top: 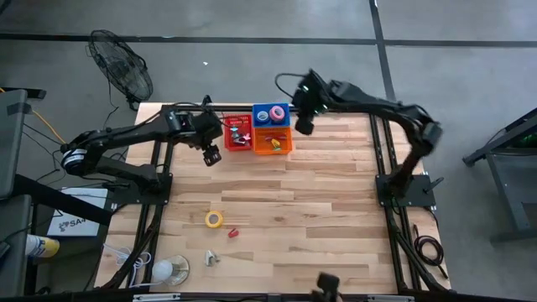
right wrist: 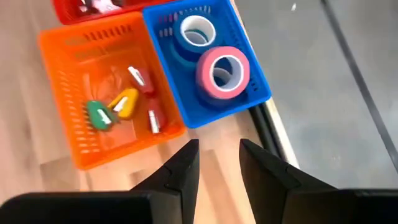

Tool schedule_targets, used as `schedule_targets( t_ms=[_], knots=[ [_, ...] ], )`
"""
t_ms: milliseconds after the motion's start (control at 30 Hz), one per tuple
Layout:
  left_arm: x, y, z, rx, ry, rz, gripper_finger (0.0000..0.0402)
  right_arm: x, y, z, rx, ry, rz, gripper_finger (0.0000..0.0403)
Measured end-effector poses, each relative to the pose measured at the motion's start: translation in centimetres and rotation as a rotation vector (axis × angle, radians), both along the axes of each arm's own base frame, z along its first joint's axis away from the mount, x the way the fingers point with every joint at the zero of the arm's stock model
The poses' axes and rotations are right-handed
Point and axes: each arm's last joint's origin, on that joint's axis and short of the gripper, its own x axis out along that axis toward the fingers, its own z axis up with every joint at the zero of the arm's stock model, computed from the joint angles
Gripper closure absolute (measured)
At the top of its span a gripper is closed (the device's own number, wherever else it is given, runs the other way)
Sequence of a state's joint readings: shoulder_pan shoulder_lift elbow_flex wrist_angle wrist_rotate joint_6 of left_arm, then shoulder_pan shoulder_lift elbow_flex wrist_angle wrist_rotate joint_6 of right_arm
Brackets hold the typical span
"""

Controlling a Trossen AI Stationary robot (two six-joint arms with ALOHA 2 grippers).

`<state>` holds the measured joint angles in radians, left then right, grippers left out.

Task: Pick and place Stapler, Stapler remover, tape
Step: Put the yellow tape into the blue bin

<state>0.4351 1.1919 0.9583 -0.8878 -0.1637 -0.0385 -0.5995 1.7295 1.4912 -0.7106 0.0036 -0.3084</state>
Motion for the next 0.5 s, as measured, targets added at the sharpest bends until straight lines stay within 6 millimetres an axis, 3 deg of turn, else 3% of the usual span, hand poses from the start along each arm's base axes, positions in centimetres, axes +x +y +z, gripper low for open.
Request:
schedule_targets(
  t_ms=[267,500],
  knots=[
    [-0.4,-2.8,-4.2,-0.188,0.061,-0.011,0.0170,-4.6,7.7,-1.8,-0.059,-0.230,0.040,0.0297],
    [0.3,-6.7,-5.0,-0.284,0.049,-0.045,0.0170,-6.9,14.1,-4.5,0.005,-0.367,0.139,0.0297]
  ],
)
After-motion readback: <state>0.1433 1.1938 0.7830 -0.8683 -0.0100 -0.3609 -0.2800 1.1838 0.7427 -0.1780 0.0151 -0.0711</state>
